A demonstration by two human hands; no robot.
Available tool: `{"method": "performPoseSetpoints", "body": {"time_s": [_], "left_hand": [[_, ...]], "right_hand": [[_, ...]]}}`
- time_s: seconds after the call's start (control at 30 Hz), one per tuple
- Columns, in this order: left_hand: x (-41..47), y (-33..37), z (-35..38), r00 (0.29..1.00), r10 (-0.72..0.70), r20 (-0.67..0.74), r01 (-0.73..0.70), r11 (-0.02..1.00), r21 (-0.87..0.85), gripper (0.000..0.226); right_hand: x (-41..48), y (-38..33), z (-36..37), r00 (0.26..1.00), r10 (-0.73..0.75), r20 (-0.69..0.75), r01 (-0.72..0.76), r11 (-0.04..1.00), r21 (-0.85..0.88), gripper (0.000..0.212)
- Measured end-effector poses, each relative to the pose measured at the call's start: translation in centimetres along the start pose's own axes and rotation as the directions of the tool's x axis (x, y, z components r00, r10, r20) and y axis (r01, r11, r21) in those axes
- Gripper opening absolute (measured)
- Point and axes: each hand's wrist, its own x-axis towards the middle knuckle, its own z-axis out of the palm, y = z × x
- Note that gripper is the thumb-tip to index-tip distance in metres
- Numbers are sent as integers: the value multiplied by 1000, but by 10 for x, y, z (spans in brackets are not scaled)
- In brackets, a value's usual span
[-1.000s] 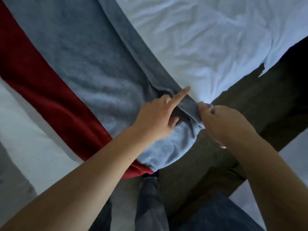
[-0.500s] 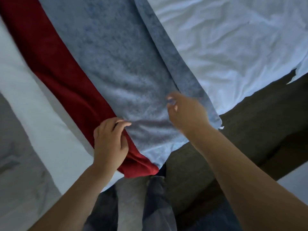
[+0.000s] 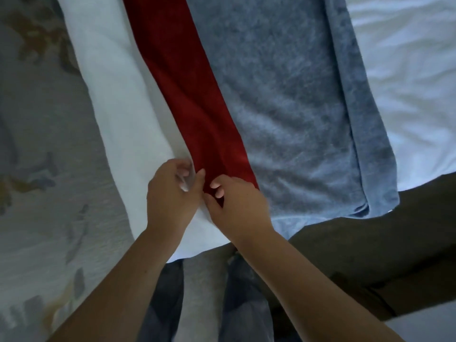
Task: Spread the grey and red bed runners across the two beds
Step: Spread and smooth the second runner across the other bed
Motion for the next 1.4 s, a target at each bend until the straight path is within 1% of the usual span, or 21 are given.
{"method": "performPoseSetpoints", "body": {"time_s": [0.1,0.27,0.33,0.43,0.47,0.5,0.53,0.57,0.6,0.63,0.7,0.77,0.8,0.87,0.97,1.07,1.17,1.27,1.3,1.33,1.4], "left_hand": [[11,-1,-3,999,12,53,-16,997,72,25],[25,2,-7,985,-2,174,-14,996,89,16],[25,2,-12,973,-16,229,11,1000,24,19],[21,-5,-26,934,-4,357,68,984,-166,22],[19,-9,-31,912,-7,409,127,955,-267,23],[17,-15,-35,886,-21,463,227,890,-396,24],[16,-20,-39,857,-40,515,348,781,-519,25],[15,-26,-42,829,-55,556,438,682,-586,25],[14,-31,-44,812,-72,579,488,629,-605,22],[14,-34,-43,803,-100,587,505,636,-583,16],[15,-40,-40,821,-136,554,466,721,-513,15],[24,-41,-35,890,-119,441,336,824,-456,21],[31,-37,-34,923,-94,372,256,873,-415,22],[49,-26,-31,967,-29,253,118,932,-342,23],[76,-11,-27,990,-8,141,53,947,-318,28],[87,-5,-24,990,-17,137,63,939,-339,34],[81,-13,-27,980,-34,196,112,909,-403,40],[74,-25,-40,960,-70,272,214,809,-547,34],[73,-31,-44,961,-50,273,198,812,-549,31],[74,-37,-49,967,-31,254,159,850,-503,29],[75,-51,-54,980,26,195,38,948,-317,29]], "right_hand": [[4,-7,12,999,52,13,-52,998,-45,29],[2,-21,28,994,111,-13,-111,994,-23,19],[-2,-30,33,994,110,-26,-110,994,9,20],[-12,-44,39,997,71,-15,-70,996,54,10],[-15,-49,41,998,55,-18,-54,998,45,6],[-19,-53,44,999,42,-23,-42,999,21,5],[-23,-58,47,999,34,-28,-35,999,-14,8],[-26,-63,52,999,22,-31,-23,999,-48,14],[-28,-67,58,1000,4,-26,-6,998,-68,19],[-30,-71,64,1000,-10,-12,9,997,-70,21],[-29,-75,76,997,25,69,-22,999,-45,18],[-26,-75,88,980,56,193,-44,997,-67,16],[-26,-75,92,978,41,207,-25,997,-78,16],[-28,-75,93,993,-2,118,7,999,-45,21],[-31,-71,83,986,4,-170,1,999,33,27],[-27,-66,69,928,90,-361,-85,996,29,15],[-20,-57,63,922,172,-347,-175,984,24,34],[-14,-54,65,944,119,-307,-101,992,73,31],[-14,-55,68,948,87,-307,-63,994,84,29],[-15,-55,72,949,53,-310,-29,996,84,28],[-19,-55,83,958,3,-286,9,999,41,28]]}}
